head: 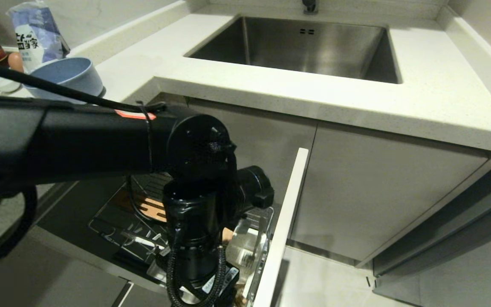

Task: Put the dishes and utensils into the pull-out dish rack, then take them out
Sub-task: Pick up the spoon and place it in the cupboard

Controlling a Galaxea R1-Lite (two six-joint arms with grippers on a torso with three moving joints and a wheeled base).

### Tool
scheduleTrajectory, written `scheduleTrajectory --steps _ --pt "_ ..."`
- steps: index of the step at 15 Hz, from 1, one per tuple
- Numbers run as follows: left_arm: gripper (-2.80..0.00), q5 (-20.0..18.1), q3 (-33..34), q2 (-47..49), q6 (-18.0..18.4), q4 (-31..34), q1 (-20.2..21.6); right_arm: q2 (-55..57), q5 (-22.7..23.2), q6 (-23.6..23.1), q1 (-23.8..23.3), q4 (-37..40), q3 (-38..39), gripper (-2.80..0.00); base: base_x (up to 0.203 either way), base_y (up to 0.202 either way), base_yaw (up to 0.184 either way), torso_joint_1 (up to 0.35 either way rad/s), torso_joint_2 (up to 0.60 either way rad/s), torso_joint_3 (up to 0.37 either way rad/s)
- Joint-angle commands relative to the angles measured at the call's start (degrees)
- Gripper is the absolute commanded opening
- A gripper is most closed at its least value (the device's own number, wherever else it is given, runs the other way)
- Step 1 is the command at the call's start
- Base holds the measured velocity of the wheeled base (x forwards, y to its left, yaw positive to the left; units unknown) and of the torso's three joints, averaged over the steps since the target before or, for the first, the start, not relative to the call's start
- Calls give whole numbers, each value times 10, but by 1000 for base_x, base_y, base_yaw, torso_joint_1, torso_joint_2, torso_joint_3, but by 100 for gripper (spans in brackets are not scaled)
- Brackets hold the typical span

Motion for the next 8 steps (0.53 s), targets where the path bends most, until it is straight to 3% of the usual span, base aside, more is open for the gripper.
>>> scheduleTrajectory --steps 1,8 --pt "-280 2 1 -60 -4 7 -5 0 0 0 0 -1 15 -280 0 0 0 0 0 0" --pt "-280 80 0 -248 -14 3 2 0 0 0 0 -1 15 -280 0 0 0 0 0 0"
